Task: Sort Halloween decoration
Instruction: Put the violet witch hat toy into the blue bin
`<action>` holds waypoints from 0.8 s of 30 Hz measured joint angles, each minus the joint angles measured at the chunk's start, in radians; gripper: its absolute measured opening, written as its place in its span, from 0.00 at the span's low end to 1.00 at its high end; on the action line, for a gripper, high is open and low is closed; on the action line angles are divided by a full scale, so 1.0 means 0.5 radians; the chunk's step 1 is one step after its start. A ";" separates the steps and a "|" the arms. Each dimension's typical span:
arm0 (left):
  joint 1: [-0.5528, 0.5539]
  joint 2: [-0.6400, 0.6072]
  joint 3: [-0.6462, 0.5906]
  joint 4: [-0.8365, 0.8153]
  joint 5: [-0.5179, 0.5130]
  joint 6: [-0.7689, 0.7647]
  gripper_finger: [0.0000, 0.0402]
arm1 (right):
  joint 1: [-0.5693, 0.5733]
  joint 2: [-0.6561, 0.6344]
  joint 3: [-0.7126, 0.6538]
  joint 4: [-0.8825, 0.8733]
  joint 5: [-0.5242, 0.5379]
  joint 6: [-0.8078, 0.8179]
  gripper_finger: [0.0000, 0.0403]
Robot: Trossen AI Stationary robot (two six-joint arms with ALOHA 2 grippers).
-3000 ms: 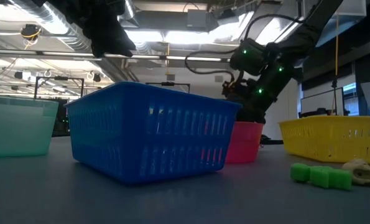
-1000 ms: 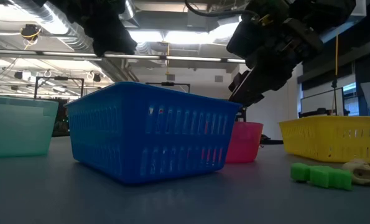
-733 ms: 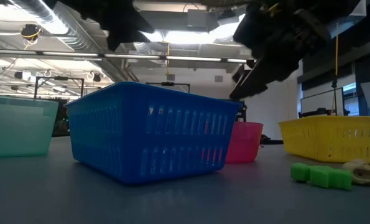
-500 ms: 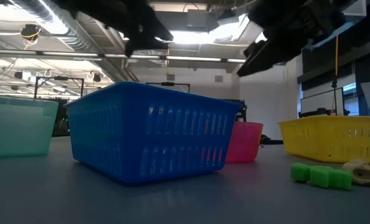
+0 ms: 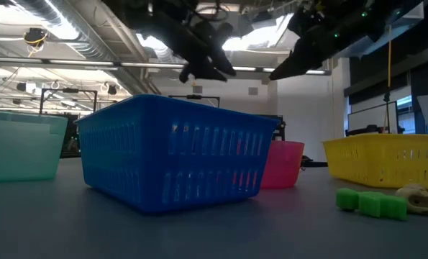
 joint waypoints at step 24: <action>0.442 0.558 0.175 0.102 0.149 -0.197 0.35 | -0.023 0.000 0.000 0.017 -0.048 0.014 0.39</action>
